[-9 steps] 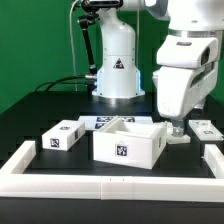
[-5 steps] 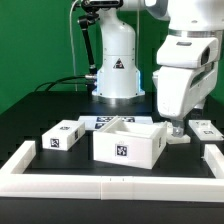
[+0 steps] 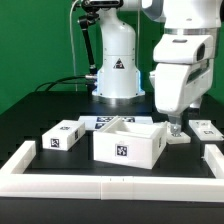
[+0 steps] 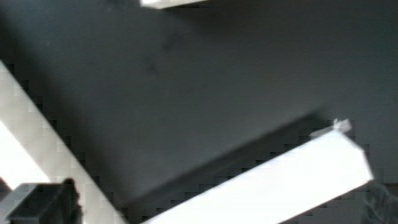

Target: Assemble cabinet

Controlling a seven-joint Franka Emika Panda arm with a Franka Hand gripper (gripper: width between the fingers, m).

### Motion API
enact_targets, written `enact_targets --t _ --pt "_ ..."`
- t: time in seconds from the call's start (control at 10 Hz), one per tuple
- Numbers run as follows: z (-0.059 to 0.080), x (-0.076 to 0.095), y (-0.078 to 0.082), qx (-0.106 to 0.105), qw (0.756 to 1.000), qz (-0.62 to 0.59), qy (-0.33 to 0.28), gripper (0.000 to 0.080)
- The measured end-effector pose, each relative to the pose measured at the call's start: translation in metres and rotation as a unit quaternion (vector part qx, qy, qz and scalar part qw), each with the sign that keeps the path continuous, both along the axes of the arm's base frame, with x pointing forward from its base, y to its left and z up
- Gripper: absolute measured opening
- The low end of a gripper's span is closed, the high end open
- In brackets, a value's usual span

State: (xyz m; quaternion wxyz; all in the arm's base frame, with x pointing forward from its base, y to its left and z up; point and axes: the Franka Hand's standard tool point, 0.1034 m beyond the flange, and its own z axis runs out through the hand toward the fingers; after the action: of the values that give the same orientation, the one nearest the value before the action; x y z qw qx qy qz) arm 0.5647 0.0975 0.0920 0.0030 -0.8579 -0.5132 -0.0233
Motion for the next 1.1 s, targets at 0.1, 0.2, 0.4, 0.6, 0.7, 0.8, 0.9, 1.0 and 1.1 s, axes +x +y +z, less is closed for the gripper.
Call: enact_targets --t 0.1,0.2,0.4,0.6,0.7,0.8,0.9,1.0,1.1 --pt "-0.002 -0.014 -0.005 0.004 1.0 0.015 -0.025 0.0798" --pt "-0.007 -0.028 -0.012 0.004 0.999 0.021 -0.032 0.0798" --pt "-0.009 -0.033 -0.018 0.003 0.999 0.021 -0.029 0.0798" --pt "-0.01 -0.034 -0.018 0.004 0.999 0.02 -0.028 0.0798" --pt "-0.011 -0.035 -0.019 0.004 0.999 0.019 -0.027 0.0798" --pt "-0.012 -0.043 -0.022 0.002 1.0 0.017 -0.022 0.0798" --pt "-0.014 -0.057 -0.023 0.001 1.0 0.019 -0.019 0.0798" --pt "-0.017 -0.072 -0.027 -0.001 1.0 0.02 -0.011 0.0798" --pt "-0.019 -0.085 -0.032 -0.002 1.0 0.021 -0.008 0.0798"
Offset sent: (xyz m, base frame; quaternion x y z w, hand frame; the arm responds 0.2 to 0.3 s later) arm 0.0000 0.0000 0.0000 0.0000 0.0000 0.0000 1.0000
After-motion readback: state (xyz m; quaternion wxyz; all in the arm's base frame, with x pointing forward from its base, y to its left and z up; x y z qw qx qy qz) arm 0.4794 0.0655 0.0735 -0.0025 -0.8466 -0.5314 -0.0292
